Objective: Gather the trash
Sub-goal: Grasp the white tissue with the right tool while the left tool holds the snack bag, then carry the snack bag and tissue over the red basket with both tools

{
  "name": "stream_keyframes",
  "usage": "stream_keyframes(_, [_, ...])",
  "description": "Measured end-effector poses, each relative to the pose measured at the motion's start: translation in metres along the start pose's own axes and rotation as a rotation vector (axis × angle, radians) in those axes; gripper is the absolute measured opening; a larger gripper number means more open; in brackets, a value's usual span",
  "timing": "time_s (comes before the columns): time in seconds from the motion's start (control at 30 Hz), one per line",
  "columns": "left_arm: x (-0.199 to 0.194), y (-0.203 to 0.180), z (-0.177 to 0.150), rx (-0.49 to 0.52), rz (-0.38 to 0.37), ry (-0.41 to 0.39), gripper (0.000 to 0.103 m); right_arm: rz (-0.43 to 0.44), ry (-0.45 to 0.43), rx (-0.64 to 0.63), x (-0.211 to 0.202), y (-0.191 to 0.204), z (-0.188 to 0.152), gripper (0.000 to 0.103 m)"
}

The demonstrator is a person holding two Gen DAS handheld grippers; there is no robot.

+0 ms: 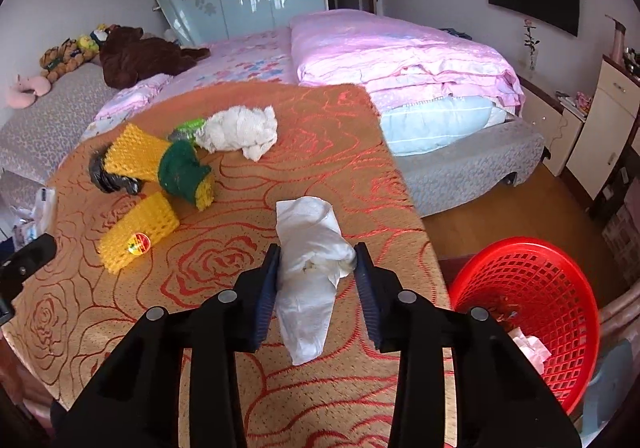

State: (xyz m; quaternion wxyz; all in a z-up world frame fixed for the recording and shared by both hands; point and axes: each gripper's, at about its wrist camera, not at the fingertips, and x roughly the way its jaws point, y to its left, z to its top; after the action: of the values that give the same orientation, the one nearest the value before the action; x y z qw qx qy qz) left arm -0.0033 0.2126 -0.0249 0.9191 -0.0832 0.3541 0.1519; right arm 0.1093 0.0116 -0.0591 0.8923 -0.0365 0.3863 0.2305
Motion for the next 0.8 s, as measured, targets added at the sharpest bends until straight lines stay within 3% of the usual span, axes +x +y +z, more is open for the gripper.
stream_keyframes(0.8, [-0.013, -0.058, 0.029, 0.072, -0.066, -0.070, 0.074, -0.064, -0.148, 0.059, -0.083, -0.042, 0.011, 0.036])
